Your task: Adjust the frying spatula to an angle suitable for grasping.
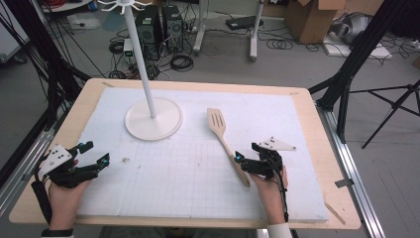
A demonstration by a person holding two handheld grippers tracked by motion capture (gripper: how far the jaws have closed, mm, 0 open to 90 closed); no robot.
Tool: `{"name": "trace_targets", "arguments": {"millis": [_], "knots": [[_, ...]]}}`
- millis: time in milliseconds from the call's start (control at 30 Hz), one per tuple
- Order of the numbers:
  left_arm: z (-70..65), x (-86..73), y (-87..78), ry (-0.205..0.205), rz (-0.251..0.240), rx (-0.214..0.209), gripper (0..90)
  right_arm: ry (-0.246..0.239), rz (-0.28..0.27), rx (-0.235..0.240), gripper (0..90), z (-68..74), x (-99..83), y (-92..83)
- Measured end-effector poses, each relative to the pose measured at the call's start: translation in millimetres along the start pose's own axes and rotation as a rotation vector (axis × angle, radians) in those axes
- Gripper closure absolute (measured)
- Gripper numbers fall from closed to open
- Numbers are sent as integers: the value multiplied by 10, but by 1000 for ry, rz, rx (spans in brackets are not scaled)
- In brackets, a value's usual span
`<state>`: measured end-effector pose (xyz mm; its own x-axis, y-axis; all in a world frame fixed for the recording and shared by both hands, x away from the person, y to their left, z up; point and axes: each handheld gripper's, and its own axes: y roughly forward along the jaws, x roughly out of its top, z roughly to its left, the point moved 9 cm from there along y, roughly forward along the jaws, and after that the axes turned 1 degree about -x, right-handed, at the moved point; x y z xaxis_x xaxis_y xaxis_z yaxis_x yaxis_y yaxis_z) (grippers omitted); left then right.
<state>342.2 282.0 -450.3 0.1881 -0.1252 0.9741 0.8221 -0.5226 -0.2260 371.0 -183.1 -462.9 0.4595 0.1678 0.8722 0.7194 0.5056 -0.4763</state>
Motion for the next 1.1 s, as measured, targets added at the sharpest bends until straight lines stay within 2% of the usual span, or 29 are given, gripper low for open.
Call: {"name": "trace_targets", "arguments": {"millis": [133,267,367,567,700,767,833,933,967,1000,1033,1067,1100], "knots": [[5,2,-3,0,-1,0,236,-6,43,-9,259,20,-38,97],[11,2,-9,2,-1,2,235,-14,122,-5,290,87,-108,228],[11,4,-10,0,-3,2,235,-33,156,-6,324,125,-130,291],[14,8,-17,1,-3,1,236,-43,214,-12,400,165,-173,370],[18,8,-20,-1,-4,3,236,-61,270,-39,439,152,-236,437],[18,11,-20,-3,-7,4,236,-58,279,-46,452,146,-247,447],[18,18,-21,1,-8,4,236,-69,284,-65,515,133,-244,442],[12,14,-19,1,-4,3,236,-82,289,-78,551,136,-241,443],[12,14,-19,1,-4,3,236,-82,289,-78,551,136,-241,443],[15,6,-14,3,1,6,236,-89,294,-65,643,176,-240,444],[15,6,-14,3,1,6,236,-89,294,-65,643,176,-240,444],[16,0,-13,2,6,9,236,-92,297,-47,696,207,-239,444],[16,0,-13,2,6,9,236,-90,302,-43,697,208,-241,442]]}}
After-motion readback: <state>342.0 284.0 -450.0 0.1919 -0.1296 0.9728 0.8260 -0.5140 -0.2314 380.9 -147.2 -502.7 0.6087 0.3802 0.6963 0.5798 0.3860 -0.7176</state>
